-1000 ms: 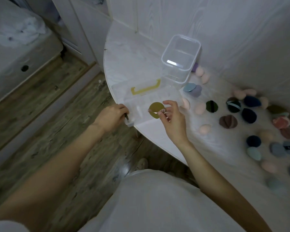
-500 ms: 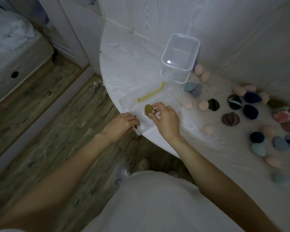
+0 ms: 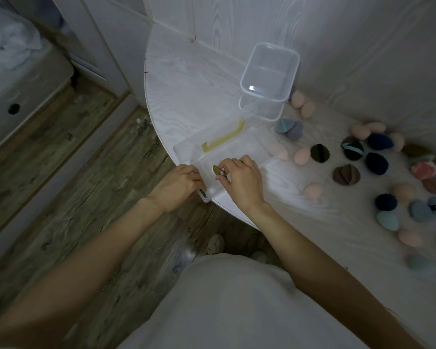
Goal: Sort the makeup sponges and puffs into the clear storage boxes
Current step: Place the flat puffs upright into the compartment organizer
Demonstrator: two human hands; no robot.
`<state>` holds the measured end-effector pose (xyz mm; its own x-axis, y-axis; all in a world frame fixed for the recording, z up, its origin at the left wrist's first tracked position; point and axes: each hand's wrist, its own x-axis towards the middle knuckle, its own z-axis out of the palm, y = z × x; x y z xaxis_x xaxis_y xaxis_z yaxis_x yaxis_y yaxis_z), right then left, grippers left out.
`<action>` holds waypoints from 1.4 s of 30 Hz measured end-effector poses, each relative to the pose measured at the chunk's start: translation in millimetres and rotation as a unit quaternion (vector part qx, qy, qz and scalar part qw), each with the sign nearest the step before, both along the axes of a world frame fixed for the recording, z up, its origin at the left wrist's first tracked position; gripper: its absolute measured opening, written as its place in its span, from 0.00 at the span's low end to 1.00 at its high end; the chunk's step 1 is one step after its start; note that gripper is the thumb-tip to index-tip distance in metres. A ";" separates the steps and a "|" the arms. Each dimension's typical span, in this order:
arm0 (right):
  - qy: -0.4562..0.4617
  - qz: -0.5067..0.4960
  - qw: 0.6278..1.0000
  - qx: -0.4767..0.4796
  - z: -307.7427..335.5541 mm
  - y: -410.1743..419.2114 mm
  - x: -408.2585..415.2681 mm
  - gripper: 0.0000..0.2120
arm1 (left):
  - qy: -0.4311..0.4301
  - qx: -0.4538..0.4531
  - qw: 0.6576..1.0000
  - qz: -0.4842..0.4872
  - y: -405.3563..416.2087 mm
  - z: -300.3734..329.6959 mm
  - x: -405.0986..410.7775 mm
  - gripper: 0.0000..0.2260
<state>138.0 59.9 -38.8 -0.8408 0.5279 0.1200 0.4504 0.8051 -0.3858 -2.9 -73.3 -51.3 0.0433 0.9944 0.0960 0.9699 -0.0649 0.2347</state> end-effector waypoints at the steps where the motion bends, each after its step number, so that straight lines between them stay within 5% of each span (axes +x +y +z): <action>1: -0.006 0.002 1.000 0.012 -1.0 -1.1 -1.8 0.10 | -0.008 -0.010 1.000 0.005 -1.6 0.3 0.9 0.07; 7: -0.076 0.016 0.996 0.034 -4.4 -10.1 -7.1 0.07 | -0.055 -0.017 0.997 0.060 -7.3 -1.8 10.6 0.10; 13: -0.063 0.010 0.993 -0.095 1.0 -5.3 6.8 0.10 | -0.028 0.020 0.996 0.086 -8.9 -5.4 21.4 0.08; 23: 0.052 0.041 0.995 -0.072 -3.9 14.1 34.7 0.04 | -0.092 -0.039 0.983 0.155 1.4 2.4 52.2 0.16; 27: 0.129 -0.033 0.988 -0.076 1.2 56.5 75.9 0.07 | -0.074 -0.033 0.972 0.221 7.9 8.6 69.1 0.11; 30: 0.090 -0.105 0.989 -0.047 -5.7 108.2 111.0 0.08 | -0.046 -0.003 0.959 0.278 10.9 5.4 85.3 0.05; 38: -0.147 -0.117 0.982 -0.028 -39.1 204.3 122.0 0.16 | -0.039 -0.044 0.928 0.369 14.0 -6.1 117.2 0.24; 42: -0.166 -0.154 0.973 -0.039 -41.1 204.0 118.6 0.10 | -0.018 -0.054 0.930 0.364 9.2 -4.9 119.5 0.25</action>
